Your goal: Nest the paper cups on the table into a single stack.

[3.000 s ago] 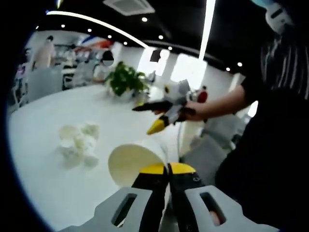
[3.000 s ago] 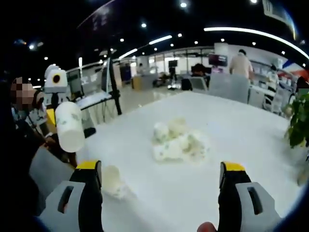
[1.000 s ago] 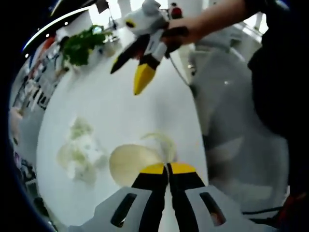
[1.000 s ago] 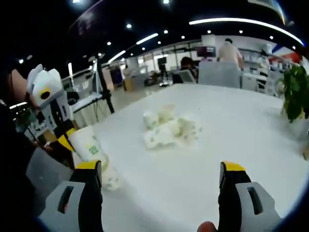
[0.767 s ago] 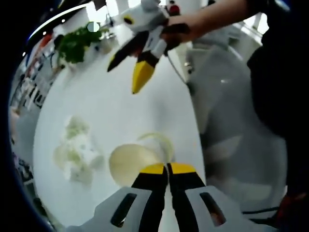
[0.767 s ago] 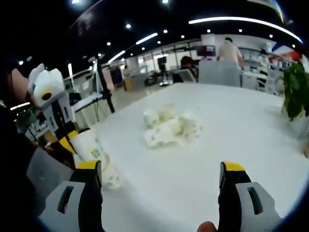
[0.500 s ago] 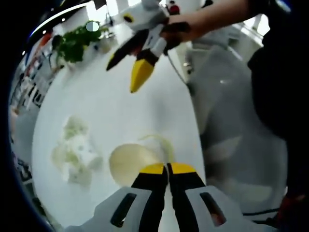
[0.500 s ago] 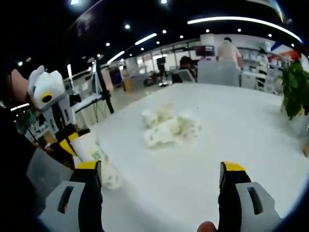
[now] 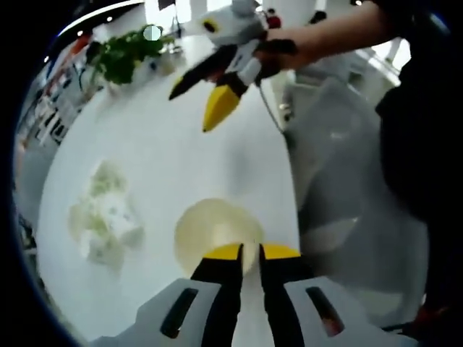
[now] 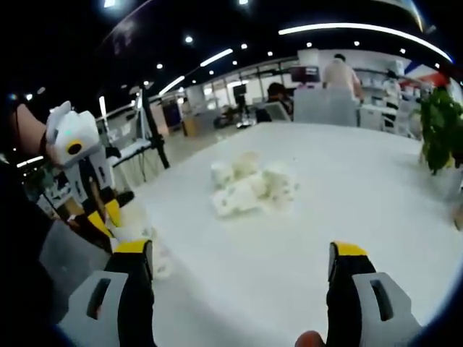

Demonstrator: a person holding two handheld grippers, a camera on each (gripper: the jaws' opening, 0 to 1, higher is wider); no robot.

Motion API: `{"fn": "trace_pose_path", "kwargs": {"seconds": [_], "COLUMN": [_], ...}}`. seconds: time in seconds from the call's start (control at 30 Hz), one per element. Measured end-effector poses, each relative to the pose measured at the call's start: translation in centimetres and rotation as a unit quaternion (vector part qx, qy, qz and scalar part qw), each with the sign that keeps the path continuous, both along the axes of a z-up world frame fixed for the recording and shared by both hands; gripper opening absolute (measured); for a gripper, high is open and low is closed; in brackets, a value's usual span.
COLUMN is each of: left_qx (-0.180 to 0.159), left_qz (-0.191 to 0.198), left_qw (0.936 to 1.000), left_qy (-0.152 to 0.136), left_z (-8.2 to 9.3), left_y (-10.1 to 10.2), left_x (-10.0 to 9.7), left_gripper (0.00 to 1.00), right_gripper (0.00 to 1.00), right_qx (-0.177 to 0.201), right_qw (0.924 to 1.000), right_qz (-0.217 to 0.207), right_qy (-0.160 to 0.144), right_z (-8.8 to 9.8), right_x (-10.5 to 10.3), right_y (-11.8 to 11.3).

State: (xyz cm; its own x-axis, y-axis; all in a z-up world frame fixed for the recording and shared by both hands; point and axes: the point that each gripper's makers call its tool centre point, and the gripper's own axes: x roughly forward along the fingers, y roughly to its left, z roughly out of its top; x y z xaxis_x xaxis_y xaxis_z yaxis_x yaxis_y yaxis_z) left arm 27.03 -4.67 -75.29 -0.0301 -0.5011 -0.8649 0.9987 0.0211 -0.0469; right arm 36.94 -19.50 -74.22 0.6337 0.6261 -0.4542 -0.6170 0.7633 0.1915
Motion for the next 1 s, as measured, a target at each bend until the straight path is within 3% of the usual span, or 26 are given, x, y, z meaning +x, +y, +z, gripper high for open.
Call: {"fn": "trace_pose_path", "kwargs": {"seconds": [0.4,0.87,1.0], "left_qx": [-0.028,-0.033,-0.063], "left_qz": [0.039,0.048,0.085], "left_qw": [0.9985,0.998,0.9939], "left_qy": [0.025,0.023,0.031], "left_z": [0.07,-0.01,0.63], "left_y": [-0.16,0.17,0.13], "left_x": [-0.2,-0.32,0.11], "left_gripper": [0.17,0.17,0.17], "right_gripper": [0.99,0.99,0.99], "right_qx": [-0.001,-0.004,-0.006], "right_qw": [1.0,1.0,1.0], "right_qz": [0.004,0.006,0.006], "right_qy": [0.002,0.005,0.005], "right_z": [-0.13,-0.3,-0.19], "right_x": [0.1,-0.03,-0.14], "right_y": [0.32,0.3,0.32]}}
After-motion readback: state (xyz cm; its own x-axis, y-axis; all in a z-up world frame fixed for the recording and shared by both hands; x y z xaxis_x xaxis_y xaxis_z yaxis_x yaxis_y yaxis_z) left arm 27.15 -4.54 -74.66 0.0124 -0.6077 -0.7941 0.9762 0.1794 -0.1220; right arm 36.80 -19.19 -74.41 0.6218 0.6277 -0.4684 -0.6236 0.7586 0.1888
